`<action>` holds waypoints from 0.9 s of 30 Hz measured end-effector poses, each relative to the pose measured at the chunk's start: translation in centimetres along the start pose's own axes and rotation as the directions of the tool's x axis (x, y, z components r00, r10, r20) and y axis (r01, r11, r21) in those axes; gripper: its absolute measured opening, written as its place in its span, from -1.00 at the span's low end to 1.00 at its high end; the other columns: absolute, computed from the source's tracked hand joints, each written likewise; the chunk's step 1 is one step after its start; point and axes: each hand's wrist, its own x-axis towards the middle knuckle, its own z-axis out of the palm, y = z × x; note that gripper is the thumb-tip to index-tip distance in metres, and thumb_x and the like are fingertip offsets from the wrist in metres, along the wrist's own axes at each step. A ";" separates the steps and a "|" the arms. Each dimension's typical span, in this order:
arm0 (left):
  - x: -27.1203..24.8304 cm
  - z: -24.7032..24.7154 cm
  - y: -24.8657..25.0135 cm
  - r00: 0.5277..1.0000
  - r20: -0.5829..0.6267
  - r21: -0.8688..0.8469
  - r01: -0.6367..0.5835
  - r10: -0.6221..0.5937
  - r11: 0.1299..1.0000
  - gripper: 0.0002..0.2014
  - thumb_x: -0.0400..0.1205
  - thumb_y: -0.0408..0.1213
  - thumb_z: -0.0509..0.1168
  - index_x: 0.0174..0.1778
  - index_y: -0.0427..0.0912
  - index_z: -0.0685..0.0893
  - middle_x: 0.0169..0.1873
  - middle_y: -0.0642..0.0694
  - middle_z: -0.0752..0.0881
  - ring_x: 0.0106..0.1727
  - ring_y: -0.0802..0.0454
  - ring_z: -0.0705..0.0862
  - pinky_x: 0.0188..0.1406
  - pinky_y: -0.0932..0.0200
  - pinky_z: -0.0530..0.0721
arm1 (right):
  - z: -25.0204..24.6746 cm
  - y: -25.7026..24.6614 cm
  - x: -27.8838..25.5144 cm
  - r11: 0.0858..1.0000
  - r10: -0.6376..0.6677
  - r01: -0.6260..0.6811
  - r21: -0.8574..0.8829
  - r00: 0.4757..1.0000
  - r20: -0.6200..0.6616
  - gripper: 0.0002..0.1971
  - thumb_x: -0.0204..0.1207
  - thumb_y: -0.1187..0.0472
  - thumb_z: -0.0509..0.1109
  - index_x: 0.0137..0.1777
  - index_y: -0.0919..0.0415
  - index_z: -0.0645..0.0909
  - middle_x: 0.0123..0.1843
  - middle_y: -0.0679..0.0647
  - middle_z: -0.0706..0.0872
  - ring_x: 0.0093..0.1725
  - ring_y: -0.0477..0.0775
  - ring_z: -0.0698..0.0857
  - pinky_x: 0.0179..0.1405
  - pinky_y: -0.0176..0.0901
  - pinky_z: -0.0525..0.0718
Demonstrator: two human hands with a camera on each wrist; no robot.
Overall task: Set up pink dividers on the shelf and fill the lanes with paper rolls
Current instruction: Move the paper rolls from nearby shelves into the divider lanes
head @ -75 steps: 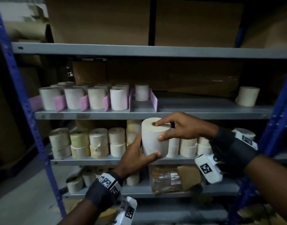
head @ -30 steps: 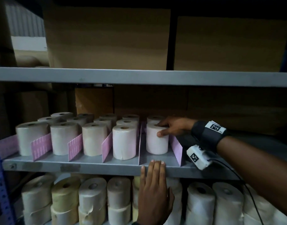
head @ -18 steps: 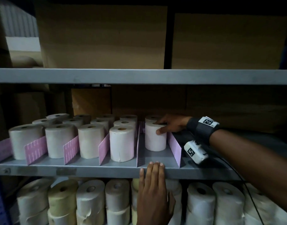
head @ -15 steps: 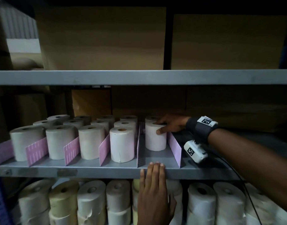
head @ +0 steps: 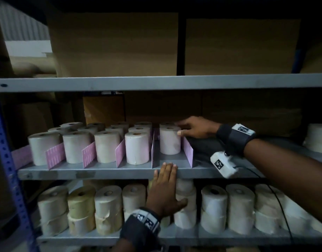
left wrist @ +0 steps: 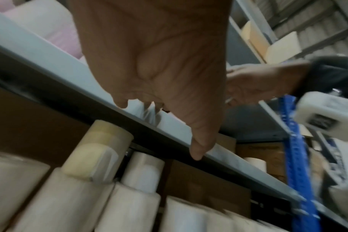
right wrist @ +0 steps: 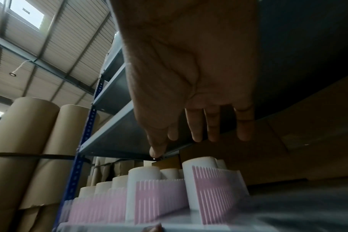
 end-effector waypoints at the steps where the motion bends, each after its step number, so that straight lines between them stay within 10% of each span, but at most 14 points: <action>1: -0.2 -0.3 -0.1 1.000 0.007 -0.016 -0.005 0.006 1.000 0.13 0.60 0.24 0.38 0.86 -0.14 -0.20 0.85 -0.08 -0.22 0.85 -0.05 -0.28 0.79 -0.10 -0.29 | 0.0 -0.3 -2.0 1.000 -0.019 0.019 0.011 0.999 -0.031 -0.42 0.63 -0.07 0.36 0.62 0.04 0.39 0.60 0.02 0.48 0.54 0.04 0.48 0.51 -0.16 0.39; 8: -6.8 1.4 2.2 0.995 0.019 -0.191 -0.093 0.098 0.977 0.02 0.70 0.18 0.31 0.85 -0.14 -0.20 0.84 -0.05 -0.23 0.86 0.00 -0.22 0.82 0.03 -0.07 | 3.8 0.2 -17.5 0.989 0.069 -0.051 0.140 0.989 -0.131 -0.38 0.49 -0.26 0.41 0.55 -0.24 0.42 0.52 -0.23 0.53 0.45 -0.22 0.52 0.35 -0.25 0.49; 13: -11.6 2.9 6.9 0.982 -0.029 -0.395 -0.185 0.189 0.900 -0.07 0.71 0.16 0.29 0.81 0.06 -0.20 0.77 0.19 -0.14 0.80 0.26 -0.11 0.59 0.60 -0.28 | 6.6 1.5 -26.2 0.967 0.193 -0.146 0.210 0.955 -0.223 -0.40 0.38 -0.41 0.39 0.42 -0.26 0.56 0.30 -0.48 0.60 0.29 -0.55 0.53 0.13 -0.66 0.46; 22: -9.4 2.1 16.6 0.945 -0.048 -0.534 -0.298 0.323 0.791 -0.20 0.69 0.18 0.28 0.81 0.21 0.04 0.75 0.22 0.18 0.70 0.17 0.30 0.56 0.20 0.45 | 6.8 7.1 -33.6 0.910 0.383 -0.301 0.285 0.872 -0.304 -0.48 0.35 -0.35 0.42 0.29 -0.23 0.67 0.21 -0.44 0.67 0.21 -0.49 0.59 0.00 -0.66 0.50; 27: -1.7 2.1 22.0 0.917 -0.121 -0.524 -0.383 0.379 0.761 -0.29 0.71 0.08 0.35 0.77 0.15 0.23 0.70 0.18 0.35 0.65 0.21 0.37 0.54 0.34 0.36 | 5.3 13.1 -35.3 0.876 0.470 -0.363 0.317 0.790 -0.394 -0.46 0.36 -0.33 0.45 0.29 -0.12 0.70 0.24 -0.27 0.74 0.22 -0.37 0.65 0.24 -0.42 0.59</action>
